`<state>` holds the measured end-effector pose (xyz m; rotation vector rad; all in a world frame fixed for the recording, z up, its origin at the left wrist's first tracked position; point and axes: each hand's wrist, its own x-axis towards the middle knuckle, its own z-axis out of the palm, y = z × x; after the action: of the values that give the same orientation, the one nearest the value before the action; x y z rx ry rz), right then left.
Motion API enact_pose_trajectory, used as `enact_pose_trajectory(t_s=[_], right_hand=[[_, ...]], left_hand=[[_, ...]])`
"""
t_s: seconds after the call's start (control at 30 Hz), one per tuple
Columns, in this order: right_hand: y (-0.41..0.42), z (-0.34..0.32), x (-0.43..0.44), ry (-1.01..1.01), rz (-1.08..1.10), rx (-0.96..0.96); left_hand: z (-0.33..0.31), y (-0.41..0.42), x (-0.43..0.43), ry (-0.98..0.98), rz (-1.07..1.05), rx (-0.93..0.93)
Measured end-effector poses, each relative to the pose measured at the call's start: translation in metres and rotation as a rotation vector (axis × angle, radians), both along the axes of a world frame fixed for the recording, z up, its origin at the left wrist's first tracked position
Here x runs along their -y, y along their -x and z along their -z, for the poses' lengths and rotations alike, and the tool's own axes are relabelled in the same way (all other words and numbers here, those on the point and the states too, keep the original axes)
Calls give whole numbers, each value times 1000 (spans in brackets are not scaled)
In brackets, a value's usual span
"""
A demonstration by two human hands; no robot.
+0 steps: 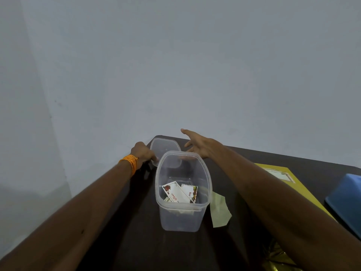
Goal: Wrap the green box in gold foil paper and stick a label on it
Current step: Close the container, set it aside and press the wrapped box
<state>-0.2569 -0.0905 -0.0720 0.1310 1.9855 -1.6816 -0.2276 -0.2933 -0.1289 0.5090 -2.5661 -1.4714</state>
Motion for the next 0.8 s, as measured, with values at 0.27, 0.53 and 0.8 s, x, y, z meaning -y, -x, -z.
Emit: enact_pose_trajectory(t_s=[0.27, 0.53, 0.8], right_hand=[[-17, -17, -7, 322, 122, 15], [-42, -13, -21, 422, 339, -158], [-101, -19, -30, 132, 407, -409]], left_hand=[[-20, -16, -16, -120, -70, -220], [-49, -50, -43, -529, -64, -351], [-65, -103, -50, -420, -100, -323]])
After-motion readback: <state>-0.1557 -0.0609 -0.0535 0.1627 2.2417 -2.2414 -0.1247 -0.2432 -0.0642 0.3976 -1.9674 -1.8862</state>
